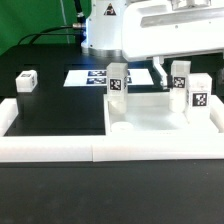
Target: Assemble square table
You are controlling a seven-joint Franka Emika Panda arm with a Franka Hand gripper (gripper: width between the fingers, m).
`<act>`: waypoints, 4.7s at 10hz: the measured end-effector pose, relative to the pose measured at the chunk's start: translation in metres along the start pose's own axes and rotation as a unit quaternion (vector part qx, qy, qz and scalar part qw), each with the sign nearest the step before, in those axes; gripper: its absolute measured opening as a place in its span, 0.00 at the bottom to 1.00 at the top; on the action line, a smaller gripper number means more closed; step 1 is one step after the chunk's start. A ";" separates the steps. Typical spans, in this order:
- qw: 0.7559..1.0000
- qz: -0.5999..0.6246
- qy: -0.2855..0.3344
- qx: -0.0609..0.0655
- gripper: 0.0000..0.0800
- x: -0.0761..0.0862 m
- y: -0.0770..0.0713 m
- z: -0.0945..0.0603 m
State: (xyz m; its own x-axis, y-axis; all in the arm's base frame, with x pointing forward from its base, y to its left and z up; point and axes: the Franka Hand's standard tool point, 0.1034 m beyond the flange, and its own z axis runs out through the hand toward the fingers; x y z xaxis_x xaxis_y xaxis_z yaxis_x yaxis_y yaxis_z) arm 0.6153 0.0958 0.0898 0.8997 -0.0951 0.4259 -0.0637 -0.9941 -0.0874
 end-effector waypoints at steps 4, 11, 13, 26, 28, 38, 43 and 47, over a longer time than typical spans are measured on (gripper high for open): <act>0.994 0.007 -0.106 0.007 0.81 -0.008 -0.009 0.011; 0.972 0.046 -0.231 0.007 0.81 -0.001 0.004 0.013; 0.971 0.061 -0.231 0.004 0.49 -0.002 0.004 0.013; 0.707 0.684 -0.154 -0.087 0.36 0.002 -0.023 0.021; 0.720 0.671 -0.156 -0.084 0.36 0.002 -0.023 0.021; 0.978 0.086 -0.186 -0.033 0.81 0.007 -0.021 0.020; 0.964 0.186 -0.183 -0.051 0.36 0.006 -0.021 0.020; 0.851 0.490 -0.170 -0.084 0.36 0.004 -0.015 0.021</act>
Offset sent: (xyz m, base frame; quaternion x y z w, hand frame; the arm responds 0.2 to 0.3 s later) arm 0.0109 -0.0017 -0.0087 -0.0277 -0.1835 0.0046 0.9826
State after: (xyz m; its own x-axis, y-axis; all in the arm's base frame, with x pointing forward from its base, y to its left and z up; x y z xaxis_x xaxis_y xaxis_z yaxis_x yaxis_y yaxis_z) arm 0.6294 0.1118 0.0740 0.4496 -0.8909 -0.0644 -0.8906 -0.4416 -0.1086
